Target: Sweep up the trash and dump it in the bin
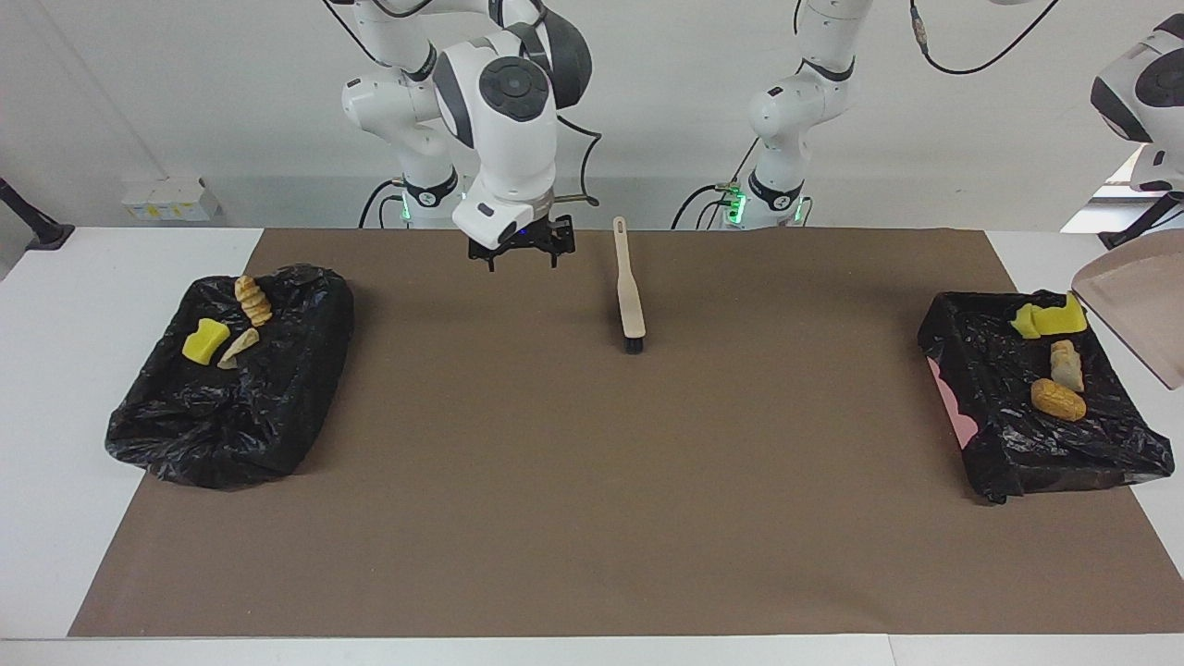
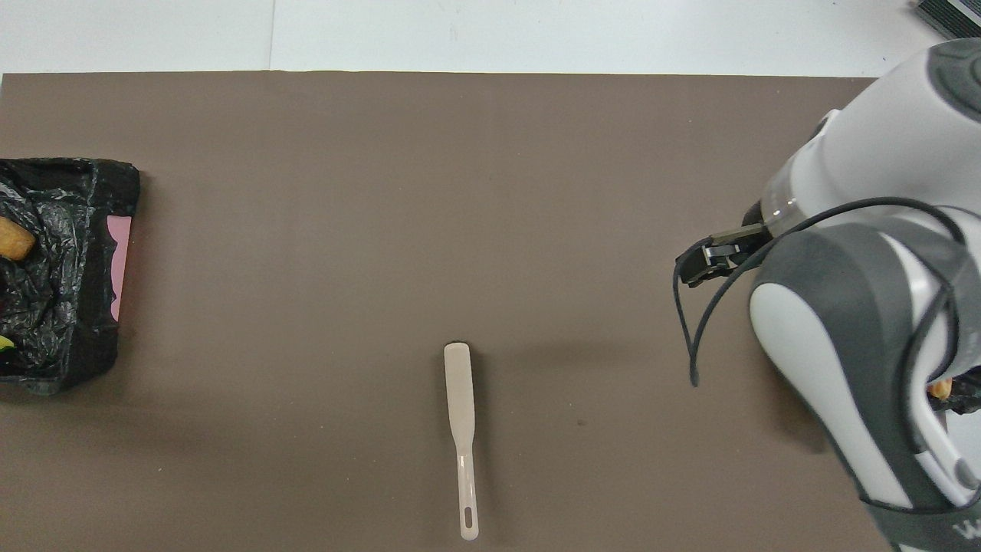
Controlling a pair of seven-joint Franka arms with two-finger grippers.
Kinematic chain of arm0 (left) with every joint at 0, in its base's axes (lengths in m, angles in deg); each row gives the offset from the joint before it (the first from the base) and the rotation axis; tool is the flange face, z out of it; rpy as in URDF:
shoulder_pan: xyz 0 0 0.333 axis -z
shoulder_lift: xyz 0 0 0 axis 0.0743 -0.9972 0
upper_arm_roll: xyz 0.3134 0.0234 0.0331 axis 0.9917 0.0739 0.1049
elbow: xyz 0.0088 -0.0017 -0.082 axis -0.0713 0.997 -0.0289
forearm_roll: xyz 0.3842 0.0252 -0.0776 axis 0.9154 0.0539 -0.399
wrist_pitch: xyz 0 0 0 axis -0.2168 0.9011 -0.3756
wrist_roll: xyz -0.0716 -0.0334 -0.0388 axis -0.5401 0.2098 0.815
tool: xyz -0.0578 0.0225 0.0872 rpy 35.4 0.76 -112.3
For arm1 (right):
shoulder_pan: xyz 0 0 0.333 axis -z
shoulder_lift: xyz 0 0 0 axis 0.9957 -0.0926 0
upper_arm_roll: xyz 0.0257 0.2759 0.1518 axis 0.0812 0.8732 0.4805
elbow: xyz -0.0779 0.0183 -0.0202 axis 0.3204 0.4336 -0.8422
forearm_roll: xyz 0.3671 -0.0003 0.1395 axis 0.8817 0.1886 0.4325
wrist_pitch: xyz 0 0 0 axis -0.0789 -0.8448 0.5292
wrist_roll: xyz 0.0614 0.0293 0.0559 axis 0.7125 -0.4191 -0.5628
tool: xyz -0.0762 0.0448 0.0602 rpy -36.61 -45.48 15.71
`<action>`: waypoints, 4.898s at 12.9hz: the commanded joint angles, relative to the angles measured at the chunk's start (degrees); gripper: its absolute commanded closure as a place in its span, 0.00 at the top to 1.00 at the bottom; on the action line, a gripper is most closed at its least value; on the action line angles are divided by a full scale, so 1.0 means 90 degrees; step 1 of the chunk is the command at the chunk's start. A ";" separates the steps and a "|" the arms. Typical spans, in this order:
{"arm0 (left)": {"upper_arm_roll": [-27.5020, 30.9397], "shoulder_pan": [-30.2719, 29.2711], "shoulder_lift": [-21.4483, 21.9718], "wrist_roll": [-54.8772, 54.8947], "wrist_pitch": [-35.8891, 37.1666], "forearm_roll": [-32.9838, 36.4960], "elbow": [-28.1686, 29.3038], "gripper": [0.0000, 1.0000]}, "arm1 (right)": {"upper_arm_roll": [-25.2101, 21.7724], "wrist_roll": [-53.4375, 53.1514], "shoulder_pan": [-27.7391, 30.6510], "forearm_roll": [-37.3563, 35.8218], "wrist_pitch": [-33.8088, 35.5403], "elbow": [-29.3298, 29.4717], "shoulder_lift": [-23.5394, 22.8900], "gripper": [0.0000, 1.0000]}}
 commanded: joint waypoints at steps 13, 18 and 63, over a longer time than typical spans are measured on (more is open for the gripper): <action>0.0004 0.2379 0.0116 -0.5040 0.2678 -0.4571 0.0198 0.00 | 0.0059 -0.0155 0.1260 -0.0029 0.0207 -0.0177 0.0906 1.00; 0.0004 0.3845 -0.0273 -0.8078 0.2532 -0.5361 -0.0084 0.00 | 0.0069 -0.0174 0.1250 0.0010 0.0188 -0.0148 0.0907 1.00; 0.0170 0.3438 -0.0108 -0.9099 0.2792 -0.5910 -0.1126 1.00 | 0.0069 -0.0174 0.1260 0.0010 0.0188 -0.0148 0.0907 1.00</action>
